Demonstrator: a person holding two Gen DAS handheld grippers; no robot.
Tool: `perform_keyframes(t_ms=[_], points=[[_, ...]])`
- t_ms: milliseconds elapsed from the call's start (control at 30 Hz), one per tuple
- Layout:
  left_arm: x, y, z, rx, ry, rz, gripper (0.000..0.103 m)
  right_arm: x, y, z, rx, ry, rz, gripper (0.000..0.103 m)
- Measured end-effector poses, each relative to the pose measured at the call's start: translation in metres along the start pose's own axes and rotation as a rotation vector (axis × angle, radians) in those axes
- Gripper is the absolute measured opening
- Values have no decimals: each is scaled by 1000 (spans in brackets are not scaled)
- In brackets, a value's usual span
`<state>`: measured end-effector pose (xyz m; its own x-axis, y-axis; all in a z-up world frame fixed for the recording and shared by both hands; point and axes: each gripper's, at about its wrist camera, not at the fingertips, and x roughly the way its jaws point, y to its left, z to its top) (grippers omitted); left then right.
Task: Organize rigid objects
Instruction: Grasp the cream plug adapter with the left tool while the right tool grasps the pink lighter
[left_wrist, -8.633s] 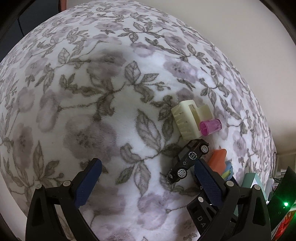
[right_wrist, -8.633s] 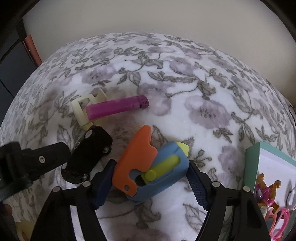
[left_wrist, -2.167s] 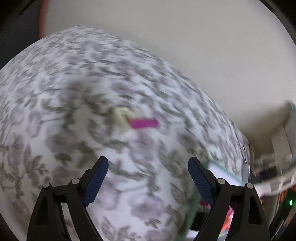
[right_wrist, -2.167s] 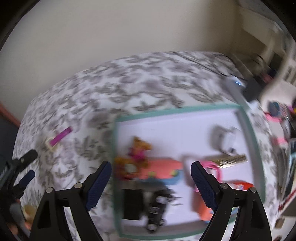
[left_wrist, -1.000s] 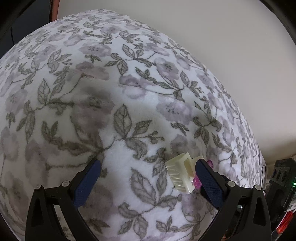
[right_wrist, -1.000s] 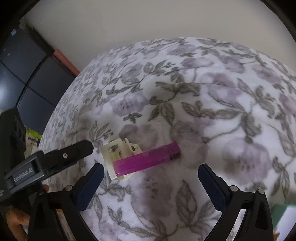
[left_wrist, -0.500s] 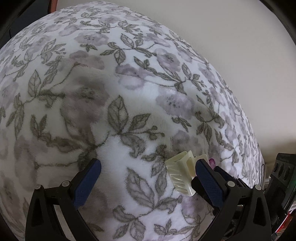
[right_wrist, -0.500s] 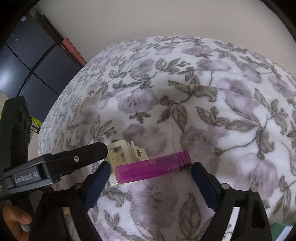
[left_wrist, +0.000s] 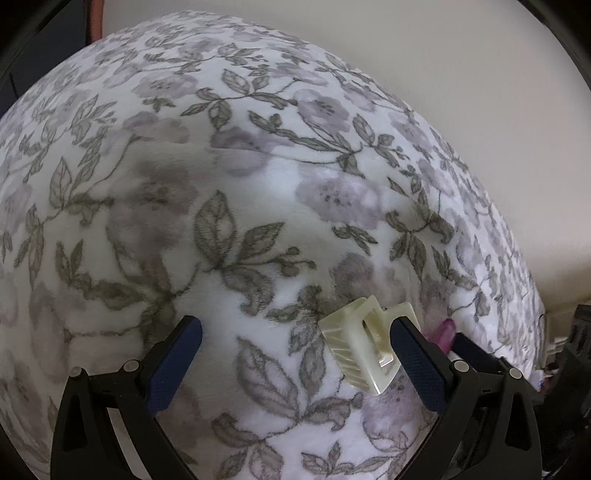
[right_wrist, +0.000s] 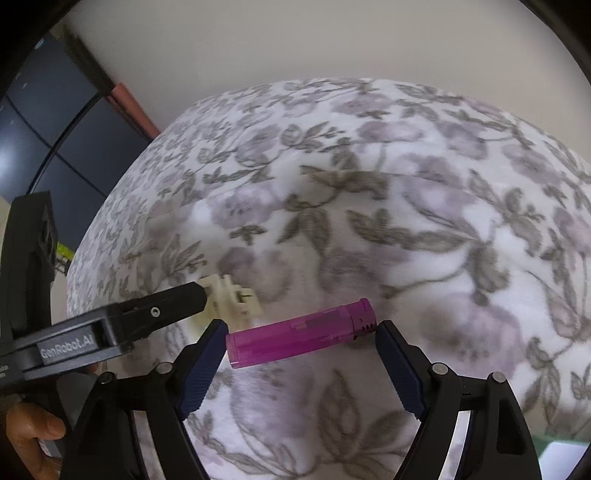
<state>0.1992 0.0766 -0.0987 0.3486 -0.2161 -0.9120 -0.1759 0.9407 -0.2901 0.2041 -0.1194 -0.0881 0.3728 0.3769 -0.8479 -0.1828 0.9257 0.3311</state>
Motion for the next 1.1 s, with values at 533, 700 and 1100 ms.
perform_keyframes(t_ms=[533,700,1100], points=[[13,-43,-8,133,-4,39,90,-26,-32,-13,58,-9,-46,84],[10,-56,-13,155,6,-2,62,-35,-37,-17,76,-12,-51,84],[-9,-69,-28,188,15,-22,34,-66,-30,-32,86,-37,-61,84]])
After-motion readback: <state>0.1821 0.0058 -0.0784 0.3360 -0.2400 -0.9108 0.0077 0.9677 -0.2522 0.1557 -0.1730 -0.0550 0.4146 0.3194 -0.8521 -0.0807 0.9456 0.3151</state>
